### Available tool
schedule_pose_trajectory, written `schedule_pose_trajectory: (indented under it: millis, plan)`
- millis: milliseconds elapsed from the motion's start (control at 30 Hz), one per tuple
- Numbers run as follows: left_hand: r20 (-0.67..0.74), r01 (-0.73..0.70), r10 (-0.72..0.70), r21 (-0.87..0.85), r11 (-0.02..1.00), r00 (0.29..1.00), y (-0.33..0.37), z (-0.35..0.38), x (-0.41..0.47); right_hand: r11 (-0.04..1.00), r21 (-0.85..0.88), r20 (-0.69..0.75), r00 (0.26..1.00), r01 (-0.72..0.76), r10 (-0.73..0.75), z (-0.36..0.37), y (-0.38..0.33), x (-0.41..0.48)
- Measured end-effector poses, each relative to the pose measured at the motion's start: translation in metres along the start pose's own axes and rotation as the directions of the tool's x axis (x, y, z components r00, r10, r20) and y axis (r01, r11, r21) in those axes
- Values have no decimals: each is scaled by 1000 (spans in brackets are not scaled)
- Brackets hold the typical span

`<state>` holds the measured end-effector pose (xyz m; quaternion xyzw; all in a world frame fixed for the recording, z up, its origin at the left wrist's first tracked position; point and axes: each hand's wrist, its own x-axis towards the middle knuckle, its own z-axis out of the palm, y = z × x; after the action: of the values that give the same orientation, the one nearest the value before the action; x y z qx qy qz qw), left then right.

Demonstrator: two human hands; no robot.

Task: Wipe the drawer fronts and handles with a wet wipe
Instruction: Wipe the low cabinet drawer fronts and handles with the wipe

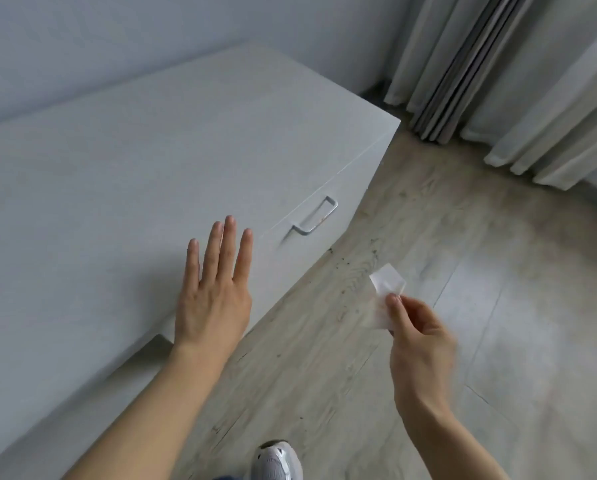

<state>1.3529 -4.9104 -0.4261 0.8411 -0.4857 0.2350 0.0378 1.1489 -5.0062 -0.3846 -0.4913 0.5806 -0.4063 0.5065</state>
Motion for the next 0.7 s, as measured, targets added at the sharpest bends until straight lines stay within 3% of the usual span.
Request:
schedule_pose_trajectory:
  millis: [267,400,700]
  plan:
    - [23,127,-131,123,984,991,41,48,7,982,-173,59,996,79,-70,36,-28,114]
    - [-102,226,-211,173,959,972,63,62,4,967,-194,138,980,166,-141,63,-25,153]
    - [-278,249,-172,274,929,945,70,94,4,933,-147,232,928,330,-292,95,-3,202]
